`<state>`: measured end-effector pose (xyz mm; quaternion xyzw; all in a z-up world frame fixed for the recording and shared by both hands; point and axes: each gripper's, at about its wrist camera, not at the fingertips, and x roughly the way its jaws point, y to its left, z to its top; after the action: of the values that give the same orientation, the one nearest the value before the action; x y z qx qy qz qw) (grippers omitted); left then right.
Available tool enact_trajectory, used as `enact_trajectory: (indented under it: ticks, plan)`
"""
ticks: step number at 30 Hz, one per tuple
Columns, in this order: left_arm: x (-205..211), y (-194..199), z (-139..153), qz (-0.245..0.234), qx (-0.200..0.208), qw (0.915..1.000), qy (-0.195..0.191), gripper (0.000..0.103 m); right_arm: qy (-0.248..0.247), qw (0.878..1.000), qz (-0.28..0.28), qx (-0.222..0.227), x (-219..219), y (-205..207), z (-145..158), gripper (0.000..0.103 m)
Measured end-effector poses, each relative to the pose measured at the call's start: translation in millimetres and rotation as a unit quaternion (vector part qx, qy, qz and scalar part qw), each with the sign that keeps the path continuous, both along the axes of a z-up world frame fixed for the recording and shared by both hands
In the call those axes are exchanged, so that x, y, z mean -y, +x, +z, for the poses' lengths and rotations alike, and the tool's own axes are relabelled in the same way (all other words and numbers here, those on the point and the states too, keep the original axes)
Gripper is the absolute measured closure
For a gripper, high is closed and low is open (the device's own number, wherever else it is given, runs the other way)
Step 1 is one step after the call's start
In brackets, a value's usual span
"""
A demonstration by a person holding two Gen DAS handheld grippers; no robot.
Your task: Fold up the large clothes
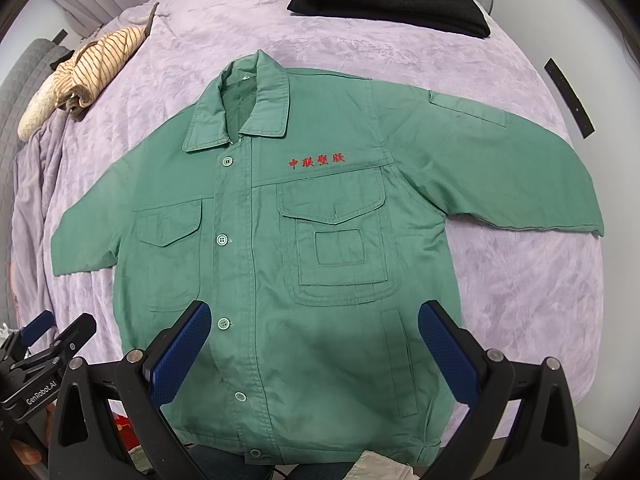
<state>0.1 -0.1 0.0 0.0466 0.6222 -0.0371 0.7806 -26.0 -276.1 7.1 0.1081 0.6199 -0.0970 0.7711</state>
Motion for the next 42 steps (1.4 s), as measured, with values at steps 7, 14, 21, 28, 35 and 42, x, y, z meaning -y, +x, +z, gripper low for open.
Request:
enact_trajectory:
  ticks: [7,14,21,28,35,42]
  plan:
    - [0.5,0.7,0.2,0.001,0.001,1.0000,0.000,0.000,0.000,1.000,0.000,0.000,-1.2,-0.8,0.7,0.000]
    - [0.1,0.6,0.2,0.001,-0.001,1.0000,0.000,0.000,-0.001,1.000,0.000,0.000,-1.4,-1.0,0.9,0.000]
    - [-0.1,0.4,0.1,0.001,-0.001,1.0000,0.000,0.000,0.000,1.000,0.000,0.000,-1.3,-1.1,0.7,0.000]
    - [-0.3,0.1,0.0,0.001,-0.001,1.0000,0.000,0.000,0.000,1.000,-0.001,-0.001,-1.9,-1.7,0.8,0.000]
    - [-0.2,-0.5,0.0,0.000,-0.001,1.0000,-0.001,0.000,-0.002,1.000,-0.002,-0.001,-3.1,-3.7,0.9,0.000]
    - [0.4,-0.3,-0.1,0.000,0.000,1.0000,-0.001,0.000,-0.003,1.000,-0.003,0.000,-3.0,-5.3,1.1,0.000]
